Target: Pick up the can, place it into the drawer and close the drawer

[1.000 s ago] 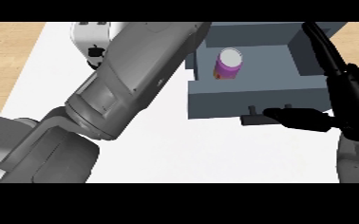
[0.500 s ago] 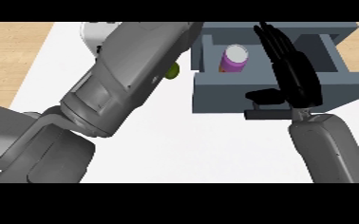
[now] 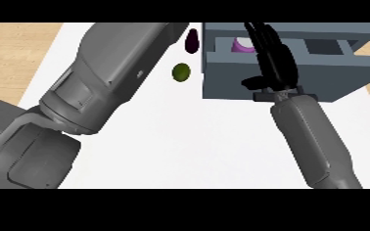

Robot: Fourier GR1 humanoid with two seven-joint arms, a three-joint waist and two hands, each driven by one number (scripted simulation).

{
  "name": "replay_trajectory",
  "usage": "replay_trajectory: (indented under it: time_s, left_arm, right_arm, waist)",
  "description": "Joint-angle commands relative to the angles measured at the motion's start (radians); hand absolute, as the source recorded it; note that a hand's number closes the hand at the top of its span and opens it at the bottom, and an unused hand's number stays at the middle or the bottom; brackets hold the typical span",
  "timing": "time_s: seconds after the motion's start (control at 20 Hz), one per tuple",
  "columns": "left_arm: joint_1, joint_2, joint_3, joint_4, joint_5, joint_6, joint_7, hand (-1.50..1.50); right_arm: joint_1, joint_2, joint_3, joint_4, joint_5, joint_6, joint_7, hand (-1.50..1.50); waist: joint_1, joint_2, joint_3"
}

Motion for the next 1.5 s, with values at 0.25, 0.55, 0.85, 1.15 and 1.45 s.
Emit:
replay_trajectory:
  time_s: [0.25,0.55,0.85,1.15,1.45]
  left_arm:
    - [0.075,0.051,-0.019,-0.103,-0.03,-0.011,0.074,-1.5]
    - [0.108,0.08,-0.034,-0.197,-0.045,-0.001,0.128,-1.5]
    - [0.214,0.158,-0.034,-0.271,-0.045,-0.068,0.132,-1.5]
    - [0.245,0.197,-0.045,-0.37,-0.051,-0.071,0.181,-1.5]
    - [0.343,0.205,-0.048,-0.437,-0.046,-0.092,0.162,-1.5]
  right_arm:
    - [-0.246,-0.003,-0.111,0.365,0.055,-0.213,-0.031,-1.5]
    - [-0.359,0.023,-0.141,0.538,0.091,-0.34,-0.023,-1.5]
    - [-0.464,-0.023,-0.179,0.644,0.089,-0.355,-0.056,-1.5]
    - [-0.558,-0.023,-0.218,0.684,0.06,-0.329,-0.061,-1.5]
    - [-0.574,0.027,-0.297,0.667,-0.045,-0.31,-0.171,-1.5]
  waist:
    - [0.034,-0.001,0.0]
    - [0.06,-0.001,0.0]
    - [0.076,0.011,0.0]
    - [0.091,0.008,0.0]
    - [0.082,0.009,0.002]
